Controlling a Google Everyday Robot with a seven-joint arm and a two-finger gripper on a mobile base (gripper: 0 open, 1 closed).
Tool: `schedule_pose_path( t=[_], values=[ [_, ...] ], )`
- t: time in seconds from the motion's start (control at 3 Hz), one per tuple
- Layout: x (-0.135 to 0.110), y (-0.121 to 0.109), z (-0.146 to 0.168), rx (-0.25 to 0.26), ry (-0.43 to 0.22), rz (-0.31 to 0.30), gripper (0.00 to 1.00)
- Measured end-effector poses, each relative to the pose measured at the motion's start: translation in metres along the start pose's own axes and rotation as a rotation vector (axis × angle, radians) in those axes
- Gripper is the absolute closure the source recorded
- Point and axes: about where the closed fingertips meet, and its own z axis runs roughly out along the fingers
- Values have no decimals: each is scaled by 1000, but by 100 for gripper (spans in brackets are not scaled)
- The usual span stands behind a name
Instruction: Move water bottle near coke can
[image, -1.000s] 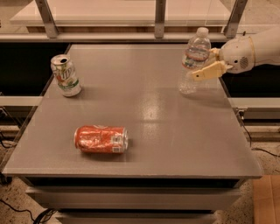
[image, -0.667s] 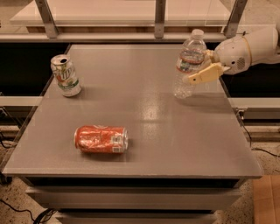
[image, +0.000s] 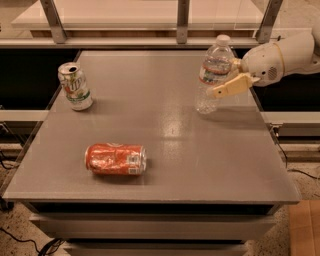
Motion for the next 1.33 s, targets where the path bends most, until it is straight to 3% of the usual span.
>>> schedule_pose_path(
  t=[0.33,1.0,1.33],
  values=[
    [-7,13,15,-47,-26,-14,100],
    [-35,64,49,-190,-77,-80,100],
    [-49,90,68,-256,-60,-124,100]
  ],
)
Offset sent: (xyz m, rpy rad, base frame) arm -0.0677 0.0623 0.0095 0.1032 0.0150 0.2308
